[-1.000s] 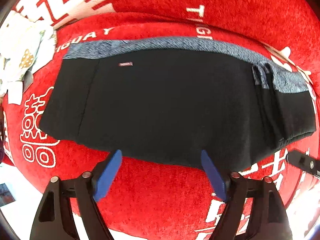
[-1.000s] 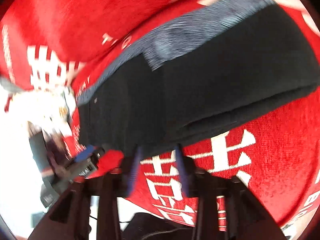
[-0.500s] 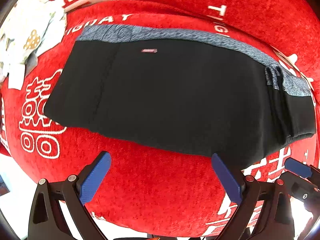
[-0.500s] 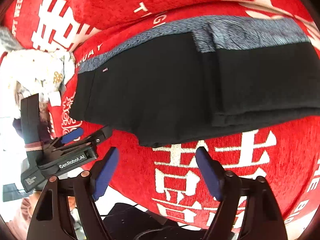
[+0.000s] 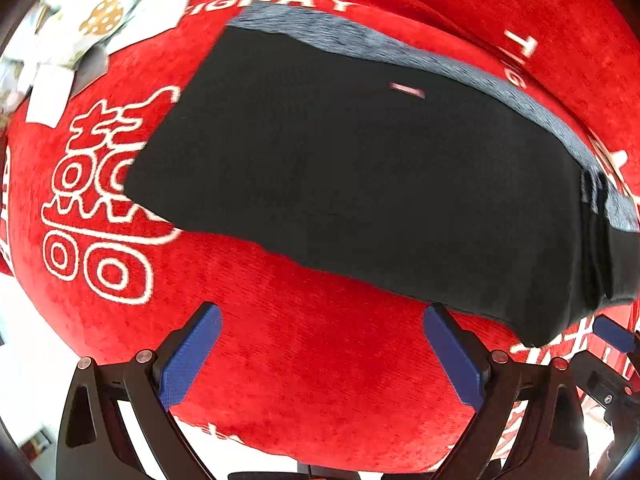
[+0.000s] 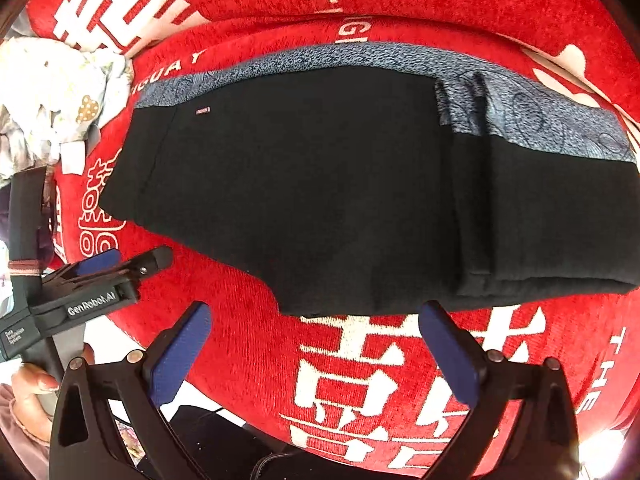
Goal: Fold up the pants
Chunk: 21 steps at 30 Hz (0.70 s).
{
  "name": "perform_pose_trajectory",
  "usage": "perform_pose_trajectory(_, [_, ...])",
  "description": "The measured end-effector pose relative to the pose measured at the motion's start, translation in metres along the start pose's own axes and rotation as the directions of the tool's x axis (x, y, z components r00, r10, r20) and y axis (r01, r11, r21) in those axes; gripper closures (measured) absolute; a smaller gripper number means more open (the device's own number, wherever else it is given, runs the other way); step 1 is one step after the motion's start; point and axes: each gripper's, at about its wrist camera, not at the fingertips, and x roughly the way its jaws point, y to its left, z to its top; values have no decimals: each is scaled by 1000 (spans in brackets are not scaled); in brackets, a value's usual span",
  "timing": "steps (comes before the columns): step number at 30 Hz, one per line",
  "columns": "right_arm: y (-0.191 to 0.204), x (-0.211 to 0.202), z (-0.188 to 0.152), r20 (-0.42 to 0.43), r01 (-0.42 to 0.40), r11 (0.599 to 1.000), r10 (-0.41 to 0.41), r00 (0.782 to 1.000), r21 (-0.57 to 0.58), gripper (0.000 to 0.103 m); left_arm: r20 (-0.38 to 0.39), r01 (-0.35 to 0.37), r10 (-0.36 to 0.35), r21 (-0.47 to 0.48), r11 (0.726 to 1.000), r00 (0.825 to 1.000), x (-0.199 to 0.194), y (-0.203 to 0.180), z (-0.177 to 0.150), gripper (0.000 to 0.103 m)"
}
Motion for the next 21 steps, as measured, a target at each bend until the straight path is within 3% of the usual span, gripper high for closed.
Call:
perform_pose_trajectory(6, [1,12,8,-33,12,1000,-11,999,10,0,22,-14,16,-76,997,1000,2,40,14,2])
perform_pose_trajectory(10, [-1,23,10,-64,12,1000,-11,998,19,0,10,109,-109,-157,982,994,8,71,24,2])
perform_pose_trajectory(14, [-3,30,10,-78,5,1000,-3,997,24,0,67,281,-273,-227,933,960,5,96,30,2])
perform_pose_trajectory(21, [-3,37,9,-83,16,1000,-14,996,18,0,44,446,-450,-249,860,892,16,96,36,2])
